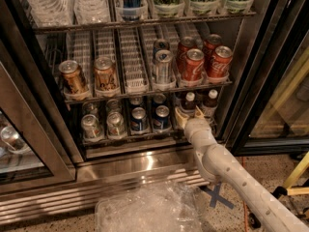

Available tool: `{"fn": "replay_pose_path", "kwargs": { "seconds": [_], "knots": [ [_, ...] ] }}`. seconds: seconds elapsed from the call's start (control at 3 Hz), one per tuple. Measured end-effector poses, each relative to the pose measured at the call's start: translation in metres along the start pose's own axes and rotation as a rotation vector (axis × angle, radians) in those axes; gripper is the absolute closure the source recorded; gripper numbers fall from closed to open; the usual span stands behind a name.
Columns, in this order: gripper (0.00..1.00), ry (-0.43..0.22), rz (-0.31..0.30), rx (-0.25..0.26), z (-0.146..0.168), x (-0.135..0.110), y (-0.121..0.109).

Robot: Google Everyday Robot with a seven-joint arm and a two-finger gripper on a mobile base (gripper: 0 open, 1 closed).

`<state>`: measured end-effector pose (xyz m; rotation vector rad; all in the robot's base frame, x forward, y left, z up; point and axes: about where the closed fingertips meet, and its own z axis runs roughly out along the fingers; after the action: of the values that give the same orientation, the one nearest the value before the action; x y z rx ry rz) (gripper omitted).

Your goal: Pick blue plastic bottle from bottom shelf of fridge

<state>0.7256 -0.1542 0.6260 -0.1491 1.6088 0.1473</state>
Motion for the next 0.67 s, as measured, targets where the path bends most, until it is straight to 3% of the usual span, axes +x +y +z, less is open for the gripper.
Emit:
{"fn": "replay_pose_path", "kwargs": {
  "seconds": [0.33, 0.67],
  "knots": [
    [0.99, 0.0, 0.0, 0.0, 0.0, 0.0, 0.0],
    [1.0, -0.032, 0.008, 0.003, -0.007, -0.0091, 0.0027]
  ]
}}
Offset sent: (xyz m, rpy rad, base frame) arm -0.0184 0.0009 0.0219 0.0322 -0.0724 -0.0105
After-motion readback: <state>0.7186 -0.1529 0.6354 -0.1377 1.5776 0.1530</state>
